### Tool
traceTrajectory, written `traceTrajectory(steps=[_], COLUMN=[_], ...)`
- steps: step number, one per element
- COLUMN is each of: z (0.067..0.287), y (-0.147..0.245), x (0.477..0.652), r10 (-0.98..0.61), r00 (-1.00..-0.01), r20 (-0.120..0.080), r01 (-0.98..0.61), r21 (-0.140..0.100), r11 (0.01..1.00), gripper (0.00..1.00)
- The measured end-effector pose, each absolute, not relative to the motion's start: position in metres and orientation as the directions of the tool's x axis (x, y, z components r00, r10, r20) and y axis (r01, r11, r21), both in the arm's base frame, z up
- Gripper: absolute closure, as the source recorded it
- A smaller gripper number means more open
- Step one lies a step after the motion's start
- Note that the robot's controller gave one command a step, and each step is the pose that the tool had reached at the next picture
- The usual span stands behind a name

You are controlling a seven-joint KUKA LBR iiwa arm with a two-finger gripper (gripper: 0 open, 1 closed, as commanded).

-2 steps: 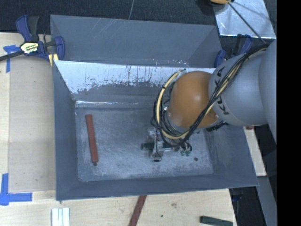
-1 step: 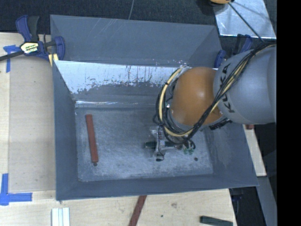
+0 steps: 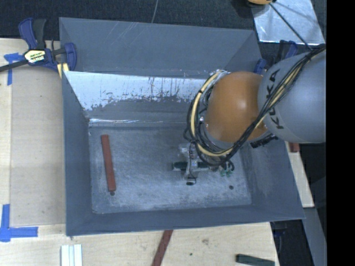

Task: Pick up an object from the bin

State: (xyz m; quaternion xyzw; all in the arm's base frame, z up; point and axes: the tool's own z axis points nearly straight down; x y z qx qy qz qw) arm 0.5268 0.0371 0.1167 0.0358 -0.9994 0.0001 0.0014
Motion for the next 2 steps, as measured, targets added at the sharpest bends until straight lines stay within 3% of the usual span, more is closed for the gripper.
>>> traceTrajectory(steps=[2], z=[0.149], y=[0.037], x=[0.528], r10=[-0.071], r00=[-0.997], r20=[-0.002], r01=[-0.071], r21=[0.0], r11=[0.997], gripper=[1.0])
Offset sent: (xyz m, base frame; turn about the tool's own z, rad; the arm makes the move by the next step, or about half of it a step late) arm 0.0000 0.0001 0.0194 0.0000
